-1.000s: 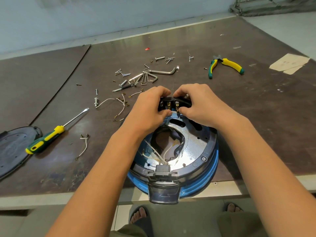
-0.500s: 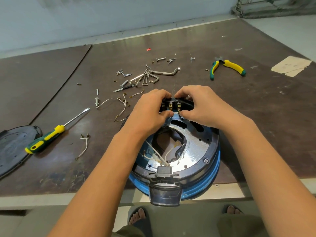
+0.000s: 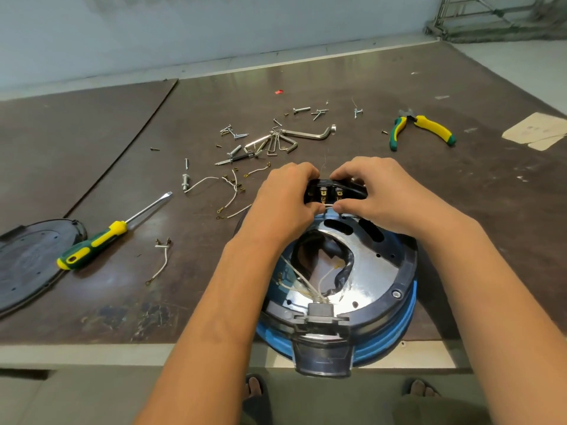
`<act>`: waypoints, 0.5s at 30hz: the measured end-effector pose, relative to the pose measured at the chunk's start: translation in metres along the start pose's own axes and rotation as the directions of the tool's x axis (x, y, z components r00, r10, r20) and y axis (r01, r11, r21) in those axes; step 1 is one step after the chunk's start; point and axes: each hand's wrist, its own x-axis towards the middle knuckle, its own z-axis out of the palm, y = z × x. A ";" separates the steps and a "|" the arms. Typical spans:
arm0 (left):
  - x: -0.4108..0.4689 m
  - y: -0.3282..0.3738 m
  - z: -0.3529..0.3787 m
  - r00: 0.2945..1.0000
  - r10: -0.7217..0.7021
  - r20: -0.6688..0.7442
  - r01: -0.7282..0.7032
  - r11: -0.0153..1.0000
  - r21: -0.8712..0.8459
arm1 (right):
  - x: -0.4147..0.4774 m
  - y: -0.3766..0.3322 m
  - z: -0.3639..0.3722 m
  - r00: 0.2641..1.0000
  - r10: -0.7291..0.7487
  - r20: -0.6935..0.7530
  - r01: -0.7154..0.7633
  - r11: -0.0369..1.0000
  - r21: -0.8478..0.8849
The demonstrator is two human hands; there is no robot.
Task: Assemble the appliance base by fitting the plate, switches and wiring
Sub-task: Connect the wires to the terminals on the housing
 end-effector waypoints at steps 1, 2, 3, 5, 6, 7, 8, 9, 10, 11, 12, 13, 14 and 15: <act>0.000 0.002 0.001 1.000 -0.003 0.002 0.003 1.000 -0.002 | 0.000 0.001 -0.001 1.000 0.012 0.003 -0.012 1.000 -0.013; 0.001 0.004 0.001 1.000 -0.001 0.008 0.001 1.000 -0.001 | 0.001 0.000 -0.003 1.000 0.027 0.004 -0.027 0.999 -0.023; 0.001 0.005 0.001 1.000 0.002 0.019 -0.002 1.000 0.001 | 0.001 0.000 -0.003 0.999 0.045 0.001 -0.045 0.998 -0.038; 0.001 0.003 -0.002 1.000 0.003 0.025 -0.002 1.000 -0.018 | 0.002 -0.003 -0.002 0.997 0.076 -0.018 -0.078 0.992 -0.097; 0.000 -0.001 -0.006 1.000 -0.006 0.011 0.007 0.999 -0.050 | 0.003 -0.005 -0.001 0.996 0.087 -0.030 -0.090 0.988 -0.127; -0.001 -0.007 -0.011 1.000 -0.026 -0.016 0.025 0.996 -0.087 | 0.003 -0.005 0.000 0.995 0.095 -0.037 -0.099 0.985 -0.140; -0.003 -0.016 -0.017 0.997 -0.058 -0.051 0.051 0.991 -0.124 | 0.003 -0.006 0.001 0.995 0.098 -0.036 -0.102 0.986 -0.131; -0.005 -0.026 -0.022 0.991 -0.100 -0.091 0.085 0.985 -0.153 | 0.003 -0.005 0.002 0.995 0.093 -0.031 -0.096 0.989 -0.110; -0.006 -0.038 -0.026 0.980 -0.151 -0.128 0.127 0.977 -0.173 | 0.003 -0.005 0.002 0.996 0.083 -0.024 -0.085 0.993 -0.087; -0.007 -0.051 -0.029 0.966 -0.207 -0.153 0.179 0.967 -0.181 | 0.003 -0.004 0.002 0.997 0.070 -0.018 -0.071 0.995 -0.072; -0.008 -0.065 -0.031 0.950 -0.266 -0.166 0.237 0.956 -0.173 | 0.002 -0.003 0.001 0.998 0.057 -0.014 -0.058 0.996 -0.062; -0.007 -0.079 -0.030 0.933 -0.318 -0.167 0.296 0.944 -0.147 | 0.001 -0.003 0.001 0.999 0.047 -0.014 -0.048 0.997 -0.054; -0.007 -0.092 -0.027 0.919 -0.360 -0.160 0.347 0.932 -0.105 | 0.001 -0.003 0.001 0.999 0.041 -0.012 -0.042 0.998 -0.046; -0.006 -0.102 -0.023 0.908 -0.390 -0.152 0.385 0.921 -0.060 | 0.000 -0.003 0.002 0.999 0.038 -0.010 -0.039 0.999 -0.035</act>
